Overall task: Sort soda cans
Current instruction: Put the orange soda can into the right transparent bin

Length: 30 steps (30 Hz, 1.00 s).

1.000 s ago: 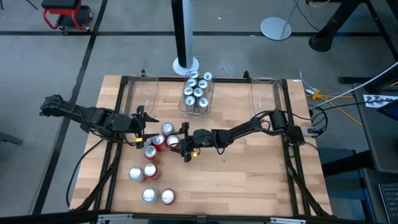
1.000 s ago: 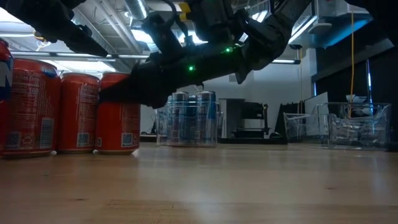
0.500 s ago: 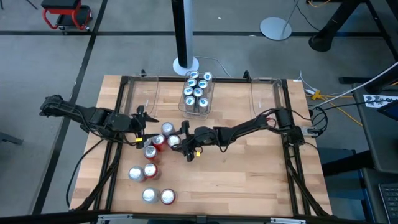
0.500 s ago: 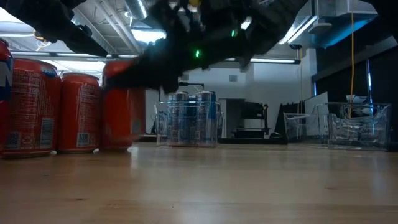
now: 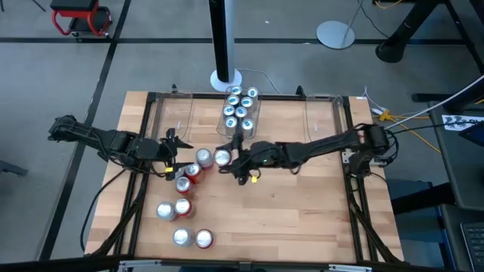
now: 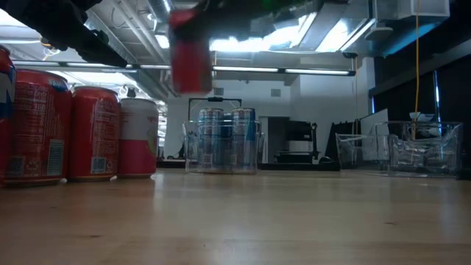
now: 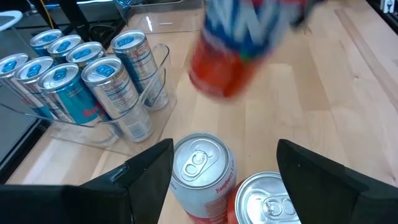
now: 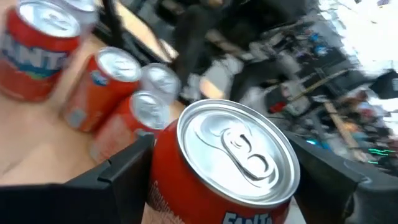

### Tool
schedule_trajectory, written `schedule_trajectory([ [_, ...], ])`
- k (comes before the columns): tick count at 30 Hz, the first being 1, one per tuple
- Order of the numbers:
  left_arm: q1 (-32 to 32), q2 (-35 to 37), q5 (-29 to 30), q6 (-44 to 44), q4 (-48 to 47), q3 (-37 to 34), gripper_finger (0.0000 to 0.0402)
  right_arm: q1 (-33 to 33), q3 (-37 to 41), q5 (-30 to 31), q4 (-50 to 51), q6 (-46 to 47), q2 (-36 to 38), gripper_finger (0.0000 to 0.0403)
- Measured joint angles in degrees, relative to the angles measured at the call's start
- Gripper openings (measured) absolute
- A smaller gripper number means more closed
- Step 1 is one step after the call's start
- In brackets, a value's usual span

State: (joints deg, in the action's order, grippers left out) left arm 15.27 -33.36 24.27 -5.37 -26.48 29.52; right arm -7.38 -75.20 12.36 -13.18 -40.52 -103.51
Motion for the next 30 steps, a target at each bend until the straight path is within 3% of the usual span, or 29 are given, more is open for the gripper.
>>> schedule_trajectory([
  [11,0.02,0.0,0.0,-0.17,-0.01,0.0,0.0274,-0.52,0.02,12.31,18.89,-2.02,14.82,0.0304],
  [20,0.01,0.0,0.0,-0.16,0.06,0.0,0.0274,-0.41,0.0,28.0,37.78,0.03,25.62,0.0304],
  [30,0.0,0.0,0.0,-0.19,0.13,0.0,0.0274,7.87,0.47,35.01,56.08,7.6,29.55,0.0304],
])
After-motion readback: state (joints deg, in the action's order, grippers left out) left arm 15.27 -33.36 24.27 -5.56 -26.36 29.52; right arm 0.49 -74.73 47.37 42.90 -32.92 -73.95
